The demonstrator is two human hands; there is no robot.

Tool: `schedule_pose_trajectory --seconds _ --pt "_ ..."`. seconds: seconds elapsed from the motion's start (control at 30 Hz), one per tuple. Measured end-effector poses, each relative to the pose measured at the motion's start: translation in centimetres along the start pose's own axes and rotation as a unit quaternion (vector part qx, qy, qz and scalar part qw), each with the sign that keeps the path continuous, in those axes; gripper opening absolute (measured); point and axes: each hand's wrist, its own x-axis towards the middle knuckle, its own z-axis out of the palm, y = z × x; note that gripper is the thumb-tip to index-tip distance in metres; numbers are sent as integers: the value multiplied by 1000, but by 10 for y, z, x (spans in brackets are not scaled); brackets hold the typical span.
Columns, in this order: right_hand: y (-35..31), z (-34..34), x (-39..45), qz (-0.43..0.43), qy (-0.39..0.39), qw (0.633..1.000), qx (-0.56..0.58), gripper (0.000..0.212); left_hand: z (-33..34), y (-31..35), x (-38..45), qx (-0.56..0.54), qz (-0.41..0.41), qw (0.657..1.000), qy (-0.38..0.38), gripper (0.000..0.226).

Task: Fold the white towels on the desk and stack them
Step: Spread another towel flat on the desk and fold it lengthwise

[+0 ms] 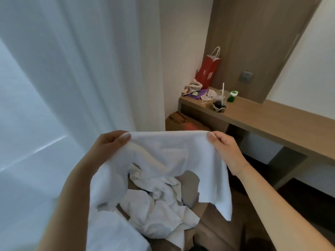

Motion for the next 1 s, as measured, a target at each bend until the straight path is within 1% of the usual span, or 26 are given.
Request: schedule_pose_trajectory --seconds 0.03,0.1,0.17,0.27,0.43,0.53,0.63,0.7,0.73,0.8,0.87,0.9,0.93,1.0 --pt "-4 -9 0 0 5 1000 4 23 7 -4 -1 13 -6 1000 -6 16" --pt "-10 -23 1 -3 4 1000 8 18 21 -12 -1 28 -19 999 -8 18" --pt "-15 -35 5 -8 7 1000 5 21 37 -19 4 29 -24 999 8 18" --pt "-14 -58 18 -15 23 1000 11 26 70 -19 20 43 -13 998 53 15" --pt "6 -120 48 7 64 997 41 14 148 3 66 36 -3 997 71 26" --pt "24 -170 69 25 86 994 55 18 203 22 101 39 3 996 85 28" --pt "42 -221 83 44 101 990 86 28 258 42 135 12 3 995 102 33" --pt "53 -254 90 65 113 984 118 34 293 50 154 16 -5 994 107 35" --pt "57 -268 94 82 117 980 139 33 306 52 162 25 -4 994 105 34" --pt "62 -293 101 116 124 968 182 25 332 55 177 70 14 994 81 30" --pt "68 -317 111 135 133 962 198 20 360 59 190 112 41 992 46 17" --pt "69 -327 117 136 132 961 200 21 374 62 196 119 54 991 32 13" --pt "71 -336 123 136 128 963 195 22 389 65 200 124 62 990 23 13" --pt "73 -350 136 136 129 968 164 21 420 73 207 125 57 990 -2 13"
